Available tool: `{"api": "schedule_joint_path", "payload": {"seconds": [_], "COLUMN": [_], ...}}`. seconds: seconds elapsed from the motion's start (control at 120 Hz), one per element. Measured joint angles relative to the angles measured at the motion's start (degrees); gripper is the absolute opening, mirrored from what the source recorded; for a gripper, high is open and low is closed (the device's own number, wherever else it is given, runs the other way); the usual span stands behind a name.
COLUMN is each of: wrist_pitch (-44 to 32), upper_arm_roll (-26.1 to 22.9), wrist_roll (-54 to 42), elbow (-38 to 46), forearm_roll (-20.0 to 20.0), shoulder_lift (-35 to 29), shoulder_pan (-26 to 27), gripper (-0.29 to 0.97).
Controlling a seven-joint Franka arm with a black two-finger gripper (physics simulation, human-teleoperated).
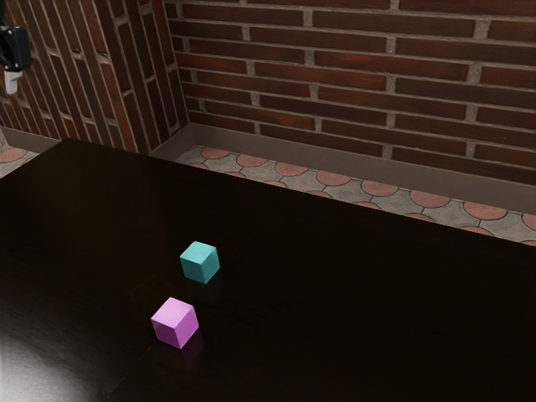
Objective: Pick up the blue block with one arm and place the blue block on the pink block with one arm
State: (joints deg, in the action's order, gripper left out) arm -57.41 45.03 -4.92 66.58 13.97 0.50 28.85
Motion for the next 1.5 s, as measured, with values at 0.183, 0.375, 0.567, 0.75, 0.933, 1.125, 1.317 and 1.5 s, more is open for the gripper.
{"api": "schedule_joint_path", "payload": {"seconds": [0.183,0.375,0.567,0.75,0.933,1.125,1.317,1.5], "wrist_pitch": [-9.6,-20.8,-32.7,-42.0,-48.3,-52.4,-54.9,-55.8], "upper_arm_roll": [0.2,0.2,0.3,0.3,-0.6,-8.9,-13.0,-14.5], "wrist_roll": [-1.7,-0.6,0.4,1.2,1.6,0.8,-0.3,-1.1], "elbow": [1.5,18.7,29.0,35.4,37.0,36.1,32.9,30.3], "forearm_roll": [-0.2,-3.2,-7.2,-13.2,-19.6,-22.9,-25.0,-27.2], "shoulder_lift": [2.0,3.1,5.0,8.6,15.1,21.5,27.4,31.1], "shoulder_pan": [-4.6,6.4,4.6,4.8,3.9,-2.2,-4.4,-4.4], "gripper": [0.68,0.68,0.68,0.68,0.68,0.68,0.68,0.68]}}
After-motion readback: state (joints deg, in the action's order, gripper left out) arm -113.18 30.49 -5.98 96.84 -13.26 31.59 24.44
